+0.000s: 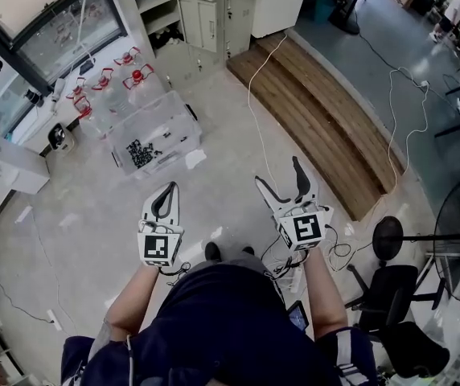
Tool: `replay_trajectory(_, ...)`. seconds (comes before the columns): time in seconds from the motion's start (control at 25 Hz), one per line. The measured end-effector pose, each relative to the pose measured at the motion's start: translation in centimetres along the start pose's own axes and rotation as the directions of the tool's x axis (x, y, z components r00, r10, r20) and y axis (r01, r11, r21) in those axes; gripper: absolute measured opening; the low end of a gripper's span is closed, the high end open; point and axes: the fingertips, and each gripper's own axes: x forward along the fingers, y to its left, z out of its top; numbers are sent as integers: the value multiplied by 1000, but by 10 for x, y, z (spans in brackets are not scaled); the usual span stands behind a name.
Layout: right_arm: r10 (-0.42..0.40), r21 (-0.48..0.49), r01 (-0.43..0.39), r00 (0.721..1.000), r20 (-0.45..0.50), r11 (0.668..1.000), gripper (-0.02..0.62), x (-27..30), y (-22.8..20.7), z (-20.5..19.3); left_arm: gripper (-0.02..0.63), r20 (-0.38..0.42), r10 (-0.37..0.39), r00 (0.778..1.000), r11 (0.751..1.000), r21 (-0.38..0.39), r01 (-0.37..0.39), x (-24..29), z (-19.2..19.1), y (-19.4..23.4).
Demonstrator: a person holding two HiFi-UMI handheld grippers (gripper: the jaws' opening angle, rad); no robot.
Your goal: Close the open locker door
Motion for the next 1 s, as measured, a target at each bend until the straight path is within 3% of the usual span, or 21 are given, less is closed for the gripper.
replay_trajectory(0.2,1,-12,-1,1000,-8,1000,419,28,3,-1,3,1,-32,999,999,-3,32,19,0,13)
replay_trajectory(0.52,33,-14,-33,999,10,999,410,83,-30,17,3,-10,-10,1000,999,-36,9,71,-2,30)
replay_trajectory(0.76,115,21,-116,993,26,993,408,146,-87,20,3,-5,76,997,995,-57,-76,142,11,42)
replay_trajectory(1.0,225,18,-226,974,37,974,402,218,-158,33,3,-16,203,979,975,-84,-203,225,28,53)
